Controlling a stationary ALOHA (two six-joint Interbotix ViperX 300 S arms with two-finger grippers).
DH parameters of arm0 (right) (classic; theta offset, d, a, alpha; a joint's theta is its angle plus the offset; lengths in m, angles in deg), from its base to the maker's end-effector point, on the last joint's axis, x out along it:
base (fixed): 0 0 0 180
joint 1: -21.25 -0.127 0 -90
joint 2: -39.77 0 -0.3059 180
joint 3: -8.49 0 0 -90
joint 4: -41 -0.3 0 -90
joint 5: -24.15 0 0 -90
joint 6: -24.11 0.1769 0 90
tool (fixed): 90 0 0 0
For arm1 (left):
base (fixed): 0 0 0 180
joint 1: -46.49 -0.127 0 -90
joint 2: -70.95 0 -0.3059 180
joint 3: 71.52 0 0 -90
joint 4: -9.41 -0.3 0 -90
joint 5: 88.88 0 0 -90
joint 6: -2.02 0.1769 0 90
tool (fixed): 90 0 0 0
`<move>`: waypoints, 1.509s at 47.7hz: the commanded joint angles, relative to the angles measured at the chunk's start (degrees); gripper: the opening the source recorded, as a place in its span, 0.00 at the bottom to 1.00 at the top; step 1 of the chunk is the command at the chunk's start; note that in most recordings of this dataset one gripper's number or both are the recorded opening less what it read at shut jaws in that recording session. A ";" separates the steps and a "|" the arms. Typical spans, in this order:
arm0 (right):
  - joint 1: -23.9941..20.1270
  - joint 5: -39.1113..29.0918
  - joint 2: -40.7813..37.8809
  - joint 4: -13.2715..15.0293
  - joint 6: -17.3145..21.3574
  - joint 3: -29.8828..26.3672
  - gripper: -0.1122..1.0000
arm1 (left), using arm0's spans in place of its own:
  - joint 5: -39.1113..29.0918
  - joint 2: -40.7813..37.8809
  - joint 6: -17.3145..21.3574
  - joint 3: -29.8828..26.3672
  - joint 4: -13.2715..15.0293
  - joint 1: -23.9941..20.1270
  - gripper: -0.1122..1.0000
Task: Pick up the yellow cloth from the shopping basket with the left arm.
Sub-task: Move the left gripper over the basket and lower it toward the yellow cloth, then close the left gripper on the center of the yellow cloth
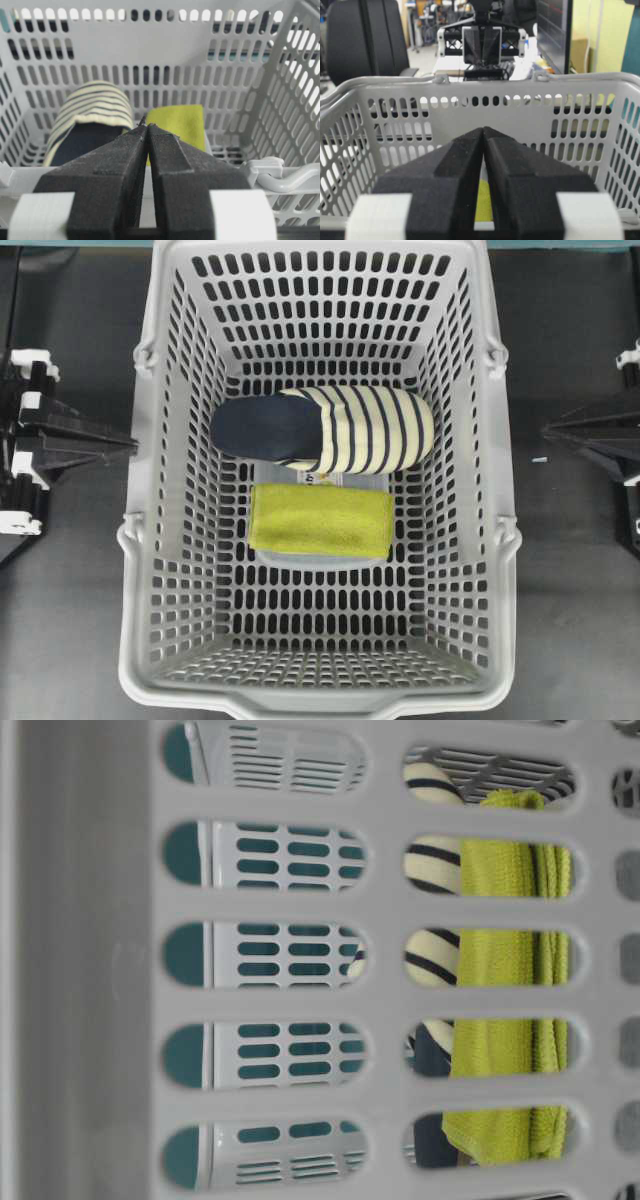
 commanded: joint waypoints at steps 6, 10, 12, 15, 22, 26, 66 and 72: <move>0.00 -0.88 0.09 -1.05 1.05 -1.49 0.10 | -9.76 -2.29 -1.23 -9.84 -2.37 0.18 0.10; 0.09 -2.55 0.35 -1.05 1.41 -1.85 0.10 | -16.08 -4.57 -1.23 -14.15 -2.29 0.26 0.10; 0.00 -3.78 0.44 -1.05 1.41 -2.02 0.10 | -19.25 -5.89 -1.23 -16.26 -2.29 0.35 0.10; 0.00 -5.63 0.44 -1.05 1.41 -2.29 0.10 | -23.55 -8.44 -1.23 -19.60 -2.29 0.53 0.10; 0.00 -10.55 0.53 -1.05 1.41 -3.34 0.10 | -31.38 -16.17 -1.14 -27.95 -2.29 1.41 0.10; 0.00 -13.10 0.53 -1.05 1.41 -4.04 0.10 | -35.77 -21.27 -0.79 -33.13 -2.29 2.02 0.10; 0.00 -16.00 2.37 -1.05 1.58 -4.13 0.77 | -64.16 -60.73 -0.53 -62.93 -2.37 4.39 0.90; 0.00 -15.91 2.64 -1.05 1.67 -3.87 0.77 | -64.16 -64.07 -0.79 -62.14 -2.37 4.31 0.89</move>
